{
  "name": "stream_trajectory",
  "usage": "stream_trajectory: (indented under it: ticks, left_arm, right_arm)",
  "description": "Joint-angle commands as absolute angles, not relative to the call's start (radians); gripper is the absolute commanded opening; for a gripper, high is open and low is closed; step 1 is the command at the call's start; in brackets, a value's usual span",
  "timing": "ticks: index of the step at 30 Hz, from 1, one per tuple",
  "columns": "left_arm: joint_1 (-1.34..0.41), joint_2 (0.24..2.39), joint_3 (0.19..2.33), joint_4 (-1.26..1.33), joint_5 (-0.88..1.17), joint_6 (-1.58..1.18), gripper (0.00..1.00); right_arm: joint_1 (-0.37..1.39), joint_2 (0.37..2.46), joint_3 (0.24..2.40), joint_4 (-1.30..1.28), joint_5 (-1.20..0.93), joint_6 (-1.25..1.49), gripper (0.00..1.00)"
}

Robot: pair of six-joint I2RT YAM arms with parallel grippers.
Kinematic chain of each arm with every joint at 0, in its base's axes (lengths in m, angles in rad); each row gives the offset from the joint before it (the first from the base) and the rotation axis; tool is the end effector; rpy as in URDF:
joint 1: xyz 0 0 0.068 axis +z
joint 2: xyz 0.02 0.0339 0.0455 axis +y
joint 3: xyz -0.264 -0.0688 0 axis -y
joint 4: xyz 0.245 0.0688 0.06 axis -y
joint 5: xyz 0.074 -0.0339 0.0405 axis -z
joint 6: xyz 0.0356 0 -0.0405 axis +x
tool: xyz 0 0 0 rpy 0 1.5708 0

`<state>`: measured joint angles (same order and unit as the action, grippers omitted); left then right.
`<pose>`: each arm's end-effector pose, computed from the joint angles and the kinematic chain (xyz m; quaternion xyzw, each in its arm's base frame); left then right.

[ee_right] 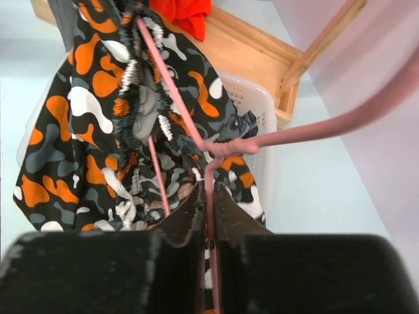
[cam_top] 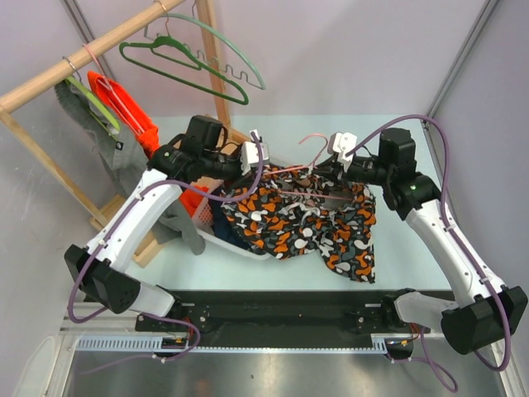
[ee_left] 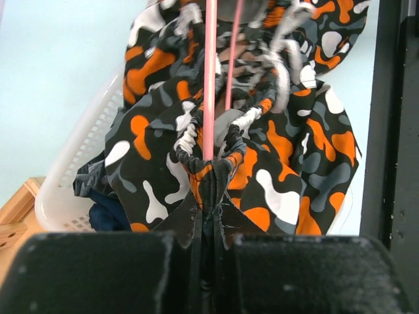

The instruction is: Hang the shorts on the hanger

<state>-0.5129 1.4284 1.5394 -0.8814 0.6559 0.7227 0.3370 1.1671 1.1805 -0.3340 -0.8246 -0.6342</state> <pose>0.2444 -0.1626 0.3904 0.6073 0.6380 -0.2564 0.3979 0.2307 0.1085 0.3886 -0.5541 0.5476 0.2420 0.5783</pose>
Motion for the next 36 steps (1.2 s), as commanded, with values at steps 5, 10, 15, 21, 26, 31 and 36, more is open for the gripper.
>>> stream_trajectory:
  ticks: [5,10,15,21,26,31,36]
  left_arm:
    - [-0.434,1.373,1.580,-0.907,0.765,0.770,0.22]
    - [-0.347,1.370,1.580,-0.954,0.795,0.824,0.40]
    - [-0.304,1.377,1.582,-0.953,0.781,0.838,0.37]
    - [-0.278,1.376,1.588,-0.876,0.787,0.767,0.43]
    - [-0.262,1.263,1.517,-0.630,0.822,0.600,0.65]
    - [-0.262,1.092,1.332,-0.318,0.709,0.327,0.95]
    - [-0.274,0.987,1.160,-0.226,0.710,0.172,1.00]
  right_arm:
    - [0.325,1.175,1.282,-0.373,-0.862,-0.696,0.00]
    - [0.258,1.180,1.342,-0.451,-0.908,-0.718,0.00]
    - [0.241,1.181,1.385,-0.511,-0.925,-0.736,0.00]
    - [0.242,1.172,1.425,-0.546,-0.894,-0.716,0.00]
    - [0.200,1.207,1.575,-0.532,-0.824,-0.539,0.00]
    - [0.146,1.250,1.729,-0.514,-0.785,-0.413,0.00]
    - [0.094,1.269,1.841,-0.518,-0.788,-0.333,0.00]
